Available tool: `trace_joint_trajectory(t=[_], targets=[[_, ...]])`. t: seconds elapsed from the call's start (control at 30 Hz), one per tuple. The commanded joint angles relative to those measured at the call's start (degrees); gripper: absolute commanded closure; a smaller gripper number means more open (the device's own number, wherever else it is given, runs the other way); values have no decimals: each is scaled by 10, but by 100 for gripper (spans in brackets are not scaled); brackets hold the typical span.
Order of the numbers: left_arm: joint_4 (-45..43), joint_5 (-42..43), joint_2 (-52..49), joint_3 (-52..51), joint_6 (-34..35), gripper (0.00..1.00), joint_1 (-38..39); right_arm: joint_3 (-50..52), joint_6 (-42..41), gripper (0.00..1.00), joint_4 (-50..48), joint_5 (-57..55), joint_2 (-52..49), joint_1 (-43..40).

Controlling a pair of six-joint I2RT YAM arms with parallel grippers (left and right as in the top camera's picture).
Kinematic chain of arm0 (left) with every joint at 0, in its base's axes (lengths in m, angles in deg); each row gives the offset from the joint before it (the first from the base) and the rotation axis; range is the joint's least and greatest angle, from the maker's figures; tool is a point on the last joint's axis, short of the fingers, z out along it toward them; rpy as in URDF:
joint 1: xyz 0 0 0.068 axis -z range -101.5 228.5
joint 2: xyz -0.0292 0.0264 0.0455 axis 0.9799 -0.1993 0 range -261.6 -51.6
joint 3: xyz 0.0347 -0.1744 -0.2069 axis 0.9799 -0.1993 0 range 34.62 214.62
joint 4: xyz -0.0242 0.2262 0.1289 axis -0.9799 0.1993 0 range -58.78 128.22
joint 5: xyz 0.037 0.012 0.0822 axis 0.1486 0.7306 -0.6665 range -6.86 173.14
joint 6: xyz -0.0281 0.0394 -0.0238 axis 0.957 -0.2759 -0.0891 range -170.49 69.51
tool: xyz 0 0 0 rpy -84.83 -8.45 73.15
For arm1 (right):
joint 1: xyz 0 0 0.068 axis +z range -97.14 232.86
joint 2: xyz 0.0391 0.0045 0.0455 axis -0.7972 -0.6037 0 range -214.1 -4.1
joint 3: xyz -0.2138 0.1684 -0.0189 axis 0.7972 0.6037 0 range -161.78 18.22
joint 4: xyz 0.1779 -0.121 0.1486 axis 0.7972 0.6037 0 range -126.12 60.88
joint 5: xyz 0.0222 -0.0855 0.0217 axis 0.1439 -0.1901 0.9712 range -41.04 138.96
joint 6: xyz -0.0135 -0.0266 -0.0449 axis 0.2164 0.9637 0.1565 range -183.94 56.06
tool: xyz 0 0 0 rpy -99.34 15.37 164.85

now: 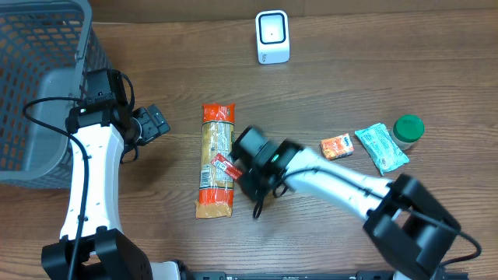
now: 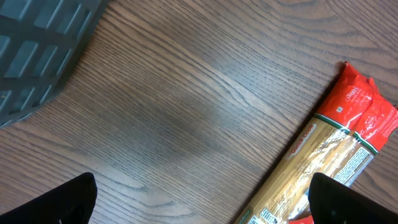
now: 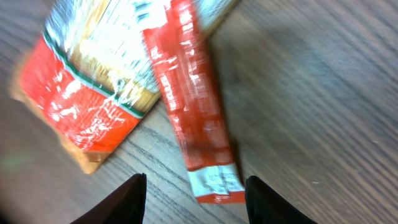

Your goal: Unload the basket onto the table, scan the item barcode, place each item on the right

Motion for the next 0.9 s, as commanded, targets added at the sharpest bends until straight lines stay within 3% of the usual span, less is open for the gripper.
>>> trace_joint_trajectory(t=[0.0,0.17,0.77,0.87], targets=[[0,-3,1,1,4,0,0,-5,6,47,-3,-170,12,52],[0,-3,1,1,4,0,0,-5,6,48,-24,-270,12,88],[0,-3,1,1,4,0,0,0,2,49,-35,-222,-41,88],[0,-3,1,1,4,0,0,0,2,53,-38,-222,-43,88]])
